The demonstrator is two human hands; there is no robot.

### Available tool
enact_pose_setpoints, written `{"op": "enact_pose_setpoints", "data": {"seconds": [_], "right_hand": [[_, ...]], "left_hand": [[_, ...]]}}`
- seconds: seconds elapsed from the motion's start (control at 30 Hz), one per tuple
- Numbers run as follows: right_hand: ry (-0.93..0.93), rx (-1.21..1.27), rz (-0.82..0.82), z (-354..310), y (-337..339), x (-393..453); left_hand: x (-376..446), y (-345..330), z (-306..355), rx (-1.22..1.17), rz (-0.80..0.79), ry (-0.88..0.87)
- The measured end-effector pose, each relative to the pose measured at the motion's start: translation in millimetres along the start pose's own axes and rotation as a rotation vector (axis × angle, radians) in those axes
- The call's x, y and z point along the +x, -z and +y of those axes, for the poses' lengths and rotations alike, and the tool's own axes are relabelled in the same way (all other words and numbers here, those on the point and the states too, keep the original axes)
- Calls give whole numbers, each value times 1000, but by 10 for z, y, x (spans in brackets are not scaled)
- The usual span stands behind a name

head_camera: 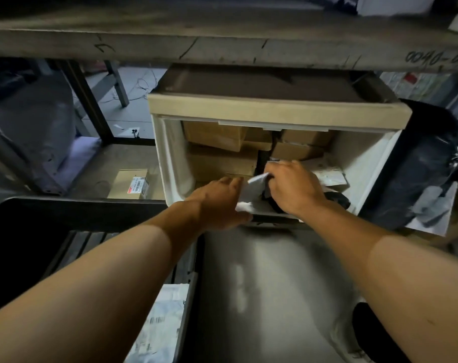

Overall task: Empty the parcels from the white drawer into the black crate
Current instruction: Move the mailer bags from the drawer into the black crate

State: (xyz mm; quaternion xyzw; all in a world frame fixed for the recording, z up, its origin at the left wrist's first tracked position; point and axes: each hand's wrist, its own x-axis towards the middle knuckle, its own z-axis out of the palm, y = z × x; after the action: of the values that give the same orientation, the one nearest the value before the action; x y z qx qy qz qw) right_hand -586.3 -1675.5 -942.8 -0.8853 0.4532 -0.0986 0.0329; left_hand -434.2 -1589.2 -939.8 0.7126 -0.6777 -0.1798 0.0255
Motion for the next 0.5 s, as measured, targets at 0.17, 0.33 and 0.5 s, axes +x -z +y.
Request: {"op": "enact_pose_setpoints", "data": {"seconds": [0.17, 0.33, 0.5], "right_hand": [[9, 366, 33, -225, 221, 50], [-102, 702, 250, -383, 348, 20], [-368, 1229, -30, -385, 445, -53]], "left_hand": [[10, 273, -8, -439, 211, 135], [-184, 484, -88, -879, 309, 190], [-443, 632, -156, -1196, 244, 172]]}}
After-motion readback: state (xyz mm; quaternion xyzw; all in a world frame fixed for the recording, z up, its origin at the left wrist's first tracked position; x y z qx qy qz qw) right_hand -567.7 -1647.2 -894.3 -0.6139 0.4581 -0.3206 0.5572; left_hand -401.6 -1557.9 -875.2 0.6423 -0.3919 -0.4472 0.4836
